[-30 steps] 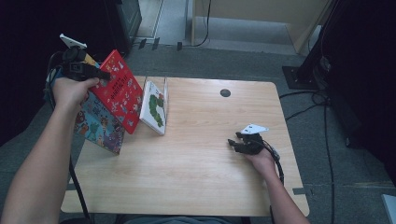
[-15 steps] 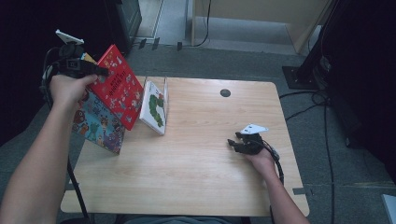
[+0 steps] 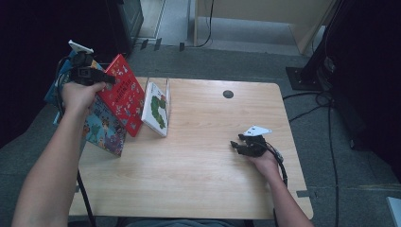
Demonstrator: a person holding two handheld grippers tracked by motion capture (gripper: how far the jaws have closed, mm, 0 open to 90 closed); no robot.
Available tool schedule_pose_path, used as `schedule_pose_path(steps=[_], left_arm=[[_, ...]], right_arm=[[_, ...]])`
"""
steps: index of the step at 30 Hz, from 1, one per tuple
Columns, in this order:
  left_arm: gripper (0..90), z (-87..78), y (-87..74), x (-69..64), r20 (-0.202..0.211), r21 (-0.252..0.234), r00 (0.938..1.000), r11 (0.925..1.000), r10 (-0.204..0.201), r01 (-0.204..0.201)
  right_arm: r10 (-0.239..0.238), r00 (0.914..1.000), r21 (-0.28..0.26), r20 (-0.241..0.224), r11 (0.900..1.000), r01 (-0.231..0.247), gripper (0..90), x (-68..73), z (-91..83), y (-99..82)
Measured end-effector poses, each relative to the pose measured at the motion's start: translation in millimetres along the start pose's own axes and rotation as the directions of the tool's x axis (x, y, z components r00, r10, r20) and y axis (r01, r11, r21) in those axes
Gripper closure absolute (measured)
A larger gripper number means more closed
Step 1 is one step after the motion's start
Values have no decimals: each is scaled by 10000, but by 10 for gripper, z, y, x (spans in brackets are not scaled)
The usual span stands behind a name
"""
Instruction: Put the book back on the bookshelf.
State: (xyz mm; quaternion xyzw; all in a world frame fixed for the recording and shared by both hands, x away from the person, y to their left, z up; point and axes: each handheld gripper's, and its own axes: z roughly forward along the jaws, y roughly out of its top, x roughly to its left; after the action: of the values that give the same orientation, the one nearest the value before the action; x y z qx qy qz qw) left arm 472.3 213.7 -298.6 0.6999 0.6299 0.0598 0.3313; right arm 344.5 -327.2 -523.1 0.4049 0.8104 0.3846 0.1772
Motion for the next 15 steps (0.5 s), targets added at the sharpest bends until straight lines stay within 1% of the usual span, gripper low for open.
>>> schedule_pose_path(steps=[1,3,5,7,9,11,13,15], left_arm=[[799,0,0,4,38,56,10000,10000,13,-13],[797,-2,0,20,-49,172,10000,9998,-70,71],[795,-1,-1,32,-51,250,9999,9996,-138,139],[793,1,-4,37,-32,288,9999,9995,-141,142],[790,1,-5,48,4,350,9997,9991,-230,229],[790,-1,-9,53,-26,392,9998,9991,-181,182],[786,1,-12,64,26,448,9997,9987,-233,231],[773,9,-11,68,61,611,9994,9976,-330,325]], right_arm=[[-4,10000,-1,-1,10000,4,483,0,0,0],[1,10000,2,-2,10000,-1,483,0,0,0],[-5,10000,9,6,10000,5,484,1,-1,0],[-38,10000,6,7,10000,38,484,1,-1,0],[-27,10000,4,10,10000,27,484,1,-1,0],[-2,10000,2,2,10000,2,484,1,-1,0],[7,10000,4,-3,10000,-7,484,1,0,0],[2,10000,-1,-2,10000,-2,484,0,0,0]])
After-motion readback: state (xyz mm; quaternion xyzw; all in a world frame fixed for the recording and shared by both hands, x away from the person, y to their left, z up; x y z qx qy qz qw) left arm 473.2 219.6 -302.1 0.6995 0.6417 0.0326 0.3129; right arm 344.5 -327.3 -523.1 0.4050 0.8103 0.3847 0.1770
